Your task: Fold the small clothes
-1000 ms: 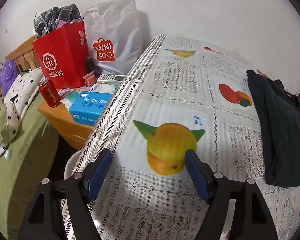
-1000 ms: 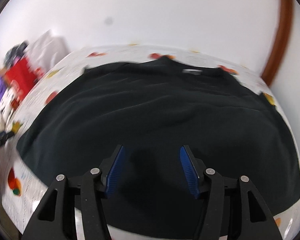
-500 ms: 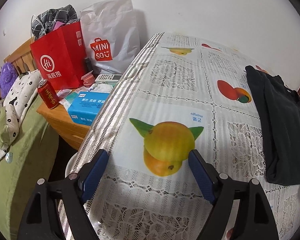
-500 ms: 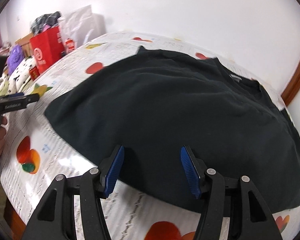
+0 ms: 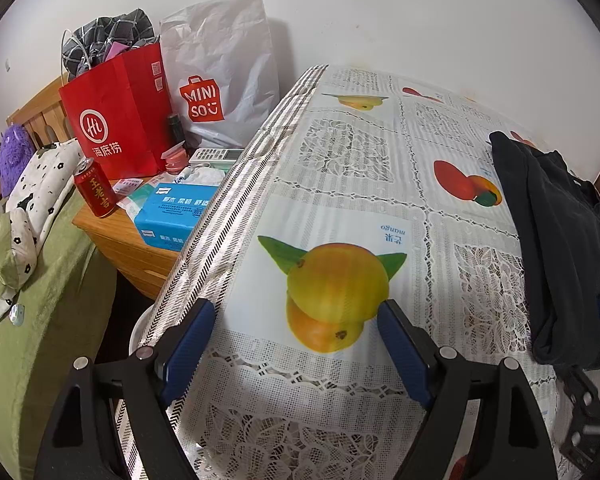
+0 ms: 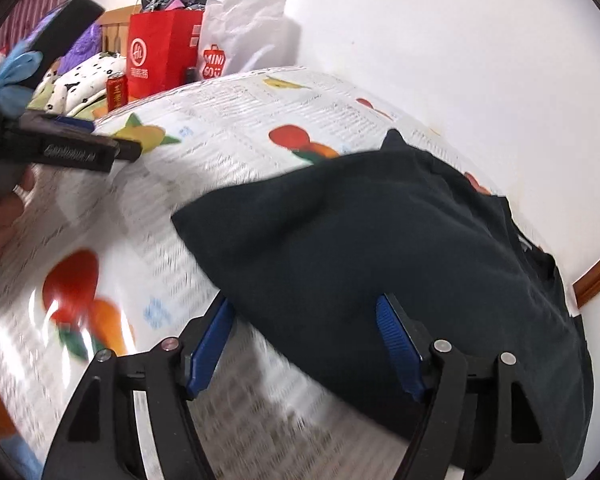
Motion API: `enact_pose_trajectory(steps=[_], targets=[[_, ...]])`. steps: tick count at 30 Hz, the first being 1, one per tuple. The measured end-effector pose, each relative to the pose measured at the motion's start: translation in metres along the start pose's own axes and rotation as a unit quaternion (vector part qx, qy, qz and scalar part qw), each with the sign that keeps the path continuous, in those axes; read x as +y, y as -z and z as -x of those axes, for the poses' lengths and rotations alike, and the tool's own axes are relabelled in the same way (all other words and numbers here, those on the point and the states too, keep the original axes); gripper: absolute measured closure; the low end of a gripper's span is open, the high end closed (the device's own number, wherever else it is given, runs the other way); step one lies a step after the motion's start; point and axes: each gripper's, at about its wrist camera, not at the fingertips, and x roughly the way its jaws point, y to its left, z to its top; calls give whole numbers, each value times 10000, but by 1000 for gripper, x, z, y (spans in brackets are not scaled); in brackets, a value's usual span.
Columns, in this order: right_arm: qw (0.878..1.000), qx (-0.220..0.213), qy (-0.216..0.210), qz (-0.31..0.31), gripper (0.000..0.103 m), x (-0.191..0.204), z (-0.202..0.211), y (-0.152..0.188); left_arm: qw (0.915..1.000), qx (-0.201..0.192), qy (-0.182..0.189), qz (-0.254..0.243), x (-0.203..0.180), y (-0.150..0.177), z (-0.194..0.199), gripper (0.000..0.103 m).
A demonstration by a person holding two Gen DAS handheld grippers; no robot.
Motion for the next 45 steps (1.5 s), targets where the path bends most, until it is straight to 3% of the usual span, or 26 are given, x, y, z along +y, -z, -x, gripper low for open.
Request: enact_pose_trajectory(steps=[2, 4, 5, 7, 8, 9, 14, 18, 23, 29, 33, 37, 41, 45], targets=[[9998, -17, 199, -33, 37, 4, -5, -7, 10000, 0, 0, 1, 0, 0, 0, 21], [9989, -16, 471, 30, 49, 7, -11, -12, 10000, 0, -5, 0, 0, 0, 0, 21], [9974, 41, 713, 114, 63, 11, -15, -14, 10000, -1, -4, 1, 0, 0, 0, 21], [9954, -17, 930, 244, 75, 16, -18, -16, 10000, 0, -11, -3, 0, 0, 0, 21], [9950, -59, 976, 218, 88, 15, -16, -19, 10000, 0, -14, -5, 0, 0, 0, 21], [9961, -79, 877, 59, 90, 10, -13, -22, 10000, -3, -16, -8, 0, 0, 1, 21], [9922, -452, -30, -1160, 92, -49, 17, -34, 10000, -5, -22, -35, -3, 1, 2, 22], [9820, -848, -131, -1680, 92, -96, 45, -35, 10000, -50, 31, 29, -10, -4, 12, 22], [9595, -1246, -138, -2524, 93, -169, 75, -21, 9996, -292, 32, 40, -19, -14, 30, 22], [9205, -1595, -116, -3564, 93, -256, 100, 37, 9984, -464, -306, -64, -25, -20, 39, 22], [8989, -1509, -45, -4113, 93, -295, 100, 87, 9986, -397, -353, -16, -15, -21, 38, 22], [8906, -1255, 171, -4368, 93, -313, 94, 126, 9987, -382, -326, -41, -14, -19, 41, 22], [8855, -986, 150, -4539, 93, -319, 83, 161, 9989, -413, -42, -202, -34, -18, 48, 22], [8916, -695, 150, -4472, 90, -317, 76, 180, 9969, -466, 378, -509, -75, -19, 55, 22]])
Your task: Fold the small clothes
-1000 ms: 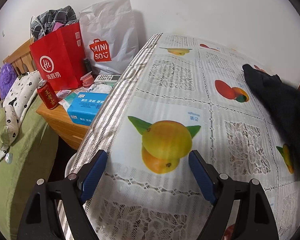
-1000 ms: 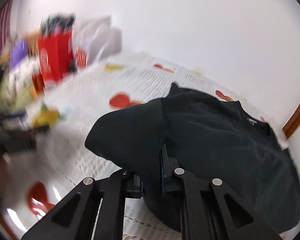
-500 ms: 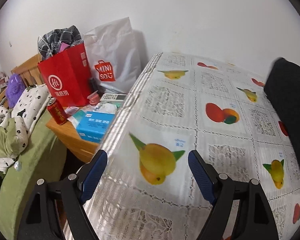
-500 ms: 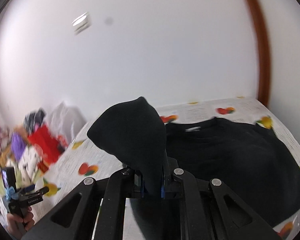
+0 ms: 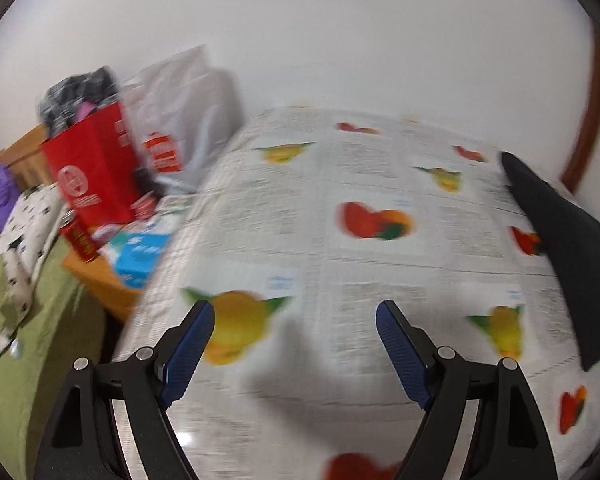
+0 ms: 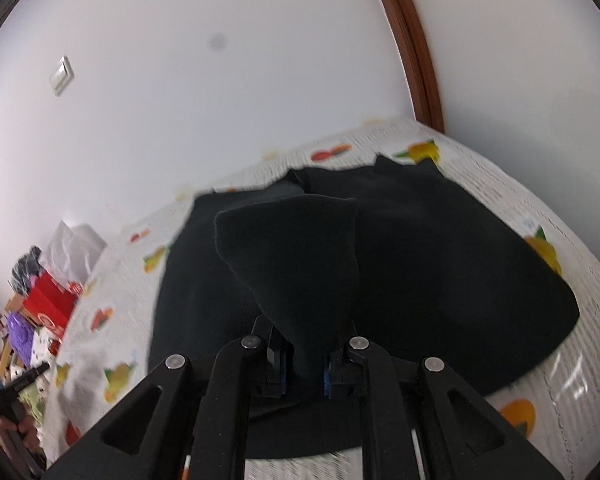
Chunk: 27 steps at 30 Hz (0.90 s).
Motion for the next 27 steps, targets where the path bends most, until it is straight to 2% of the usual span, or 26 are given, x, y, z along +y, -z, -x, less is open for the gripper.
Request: enact_pose_trajectory(steps=[5, 6, 9, 14, 19, 23, 26, 27], targets=[[9985, 109, 313, 434, 83, -5, 4, 3, 9966, 79, 739, -351, -63, -3, 0, 22], [9983, 123, 301, 489, 78, -6, 6, 3, 9950, 99, 898, -433, -78, -2, 1, 22], [9953, 52, 621, 747, 69, -9, 11, -2, 9894, 144, 1291, -652, -117, 3, 1, 22], [9954, 292, 427, 807, 66, -23, 3, -8, 9793, 318, 1756, -953, -177, 15, 2, 22], [9961, 349, 288, 751, 56, -34, -10, -11, 9644, 469, 2285, -1247, -221, 27, 7, 23], [9954, 356, 238, 861, 57, -39, -20, -10, 9527, 542, 2570, -1528, -244, 37, 14, 23], [9946, 404, 92, 954, 71, -41, -24, -9, 9438, 594, 2680, -1843, -263, 46, 16, 23], [9943, 409, 86, 980, 72, -41, -26, -8, 9417, 601, 2679, -1946, -269, 49, 15, 23]])
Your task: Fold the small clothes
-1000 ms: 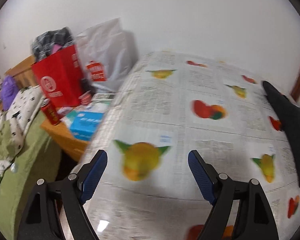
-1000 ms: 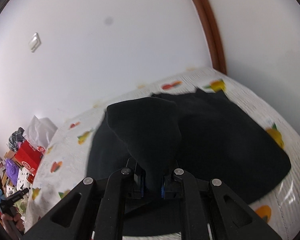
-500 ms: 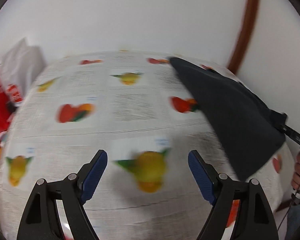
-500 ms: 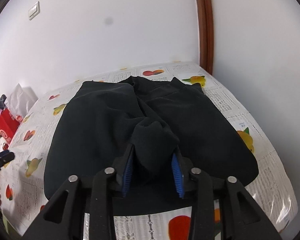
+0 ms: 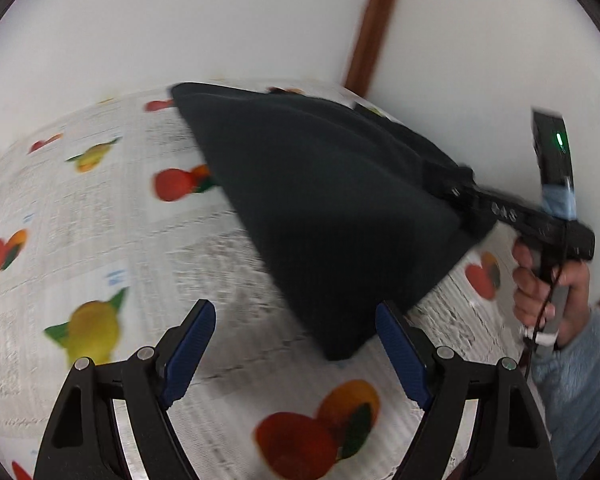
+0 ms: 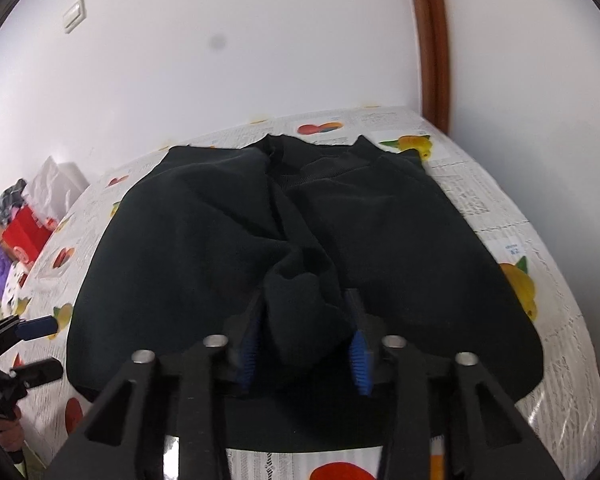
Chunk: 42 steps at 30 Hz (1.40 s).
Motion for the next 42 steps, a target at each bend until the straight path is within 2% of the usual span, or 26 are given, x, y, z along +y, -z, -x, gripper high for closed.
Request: enact_pose_trajectory(steps=[3, 6, 8, 10, 11, 12, 14, 16, 20, 25, 36, 40, 42], targets=[[9999, -14, 20, 149, 71, 2, -2, 0, 9994, 115, -206, -261, -12, -1, -16, 25], [9999, -3, -12, 161, 70, 0, -3, 0, 9993, 164, -263, -214, -16, -4, -28, 32], [9999, 1, -66, 136, 70, -2, -4, 1, 9996, 135, -223, -95, -15, -6, -32, 44], [9998, 1, -89, 151, 73, -2, -6, 2, 9998, 45, -216, -6, -13, -7, -34, 50], [9997, 23, -138, 185, 83, -1, -8, 2, 9998, 18, -218, 29, -12, -7, -34, 57], [9996, 29, -160, 211, 86, 1, -9, 3, 9997, -32, -221, 87, -9, -7, -32, 61], [9995, -26, -101, 291, 88, 8, -10, 3, 9996, -108, -201, 169, -3, -7, -28, 72], [9994, -27, -163, 314, 89, 15, -11, 3, 9990, -170, -332, 262, 5, -7, -22, 79], [9989, 28, -351, 298, 89, 37, -19, -1, 9974, -228, -374, 574, 34, -2, -11, 82], [9969, 119, -560, 537, 89, 85, -31, -4, 9945, -350, -586, 795, 72, 13, 17, 83], [9881, 298, -1211, 897, 90, 207, -53, 0, 9839, -463, -1052, 1372, 148, 75, 84, 83], [9866, 258, -1295, 959, 89, 225, -46, 7, 9843, -437, -950, 1421, 163, 83, 87, 81], [9873, 257, -1267, 919, 84, 224, -40, 9, 9839, -414, -898, 1487, 164, 81, 82, 77]])
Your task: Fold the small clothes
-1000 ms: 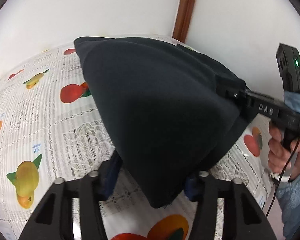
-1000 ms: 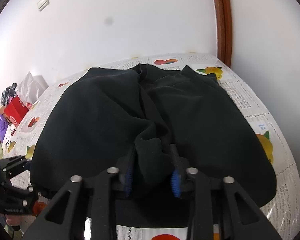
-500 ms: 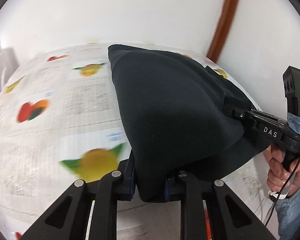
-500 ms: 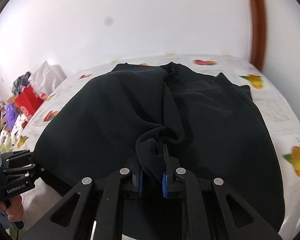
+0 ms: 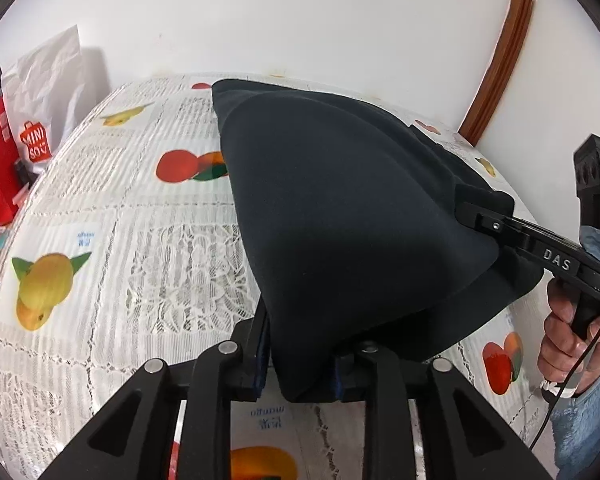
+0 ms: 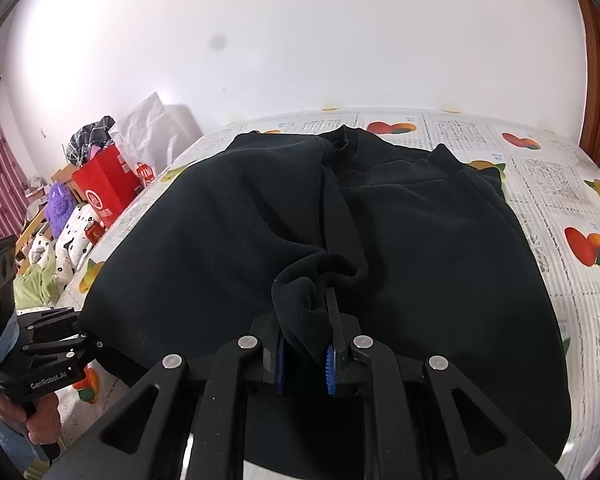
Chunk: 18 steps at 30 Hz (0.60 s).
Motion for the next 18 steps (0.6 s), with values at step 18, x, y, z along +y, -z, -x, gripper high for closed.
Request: enact_pose_trajectory(steps=[18], targets=[[9969, 54, 68, -776, 51, -10, -36, -26, 9995, 91, -33, -296, -19, -7, -24, 37]])
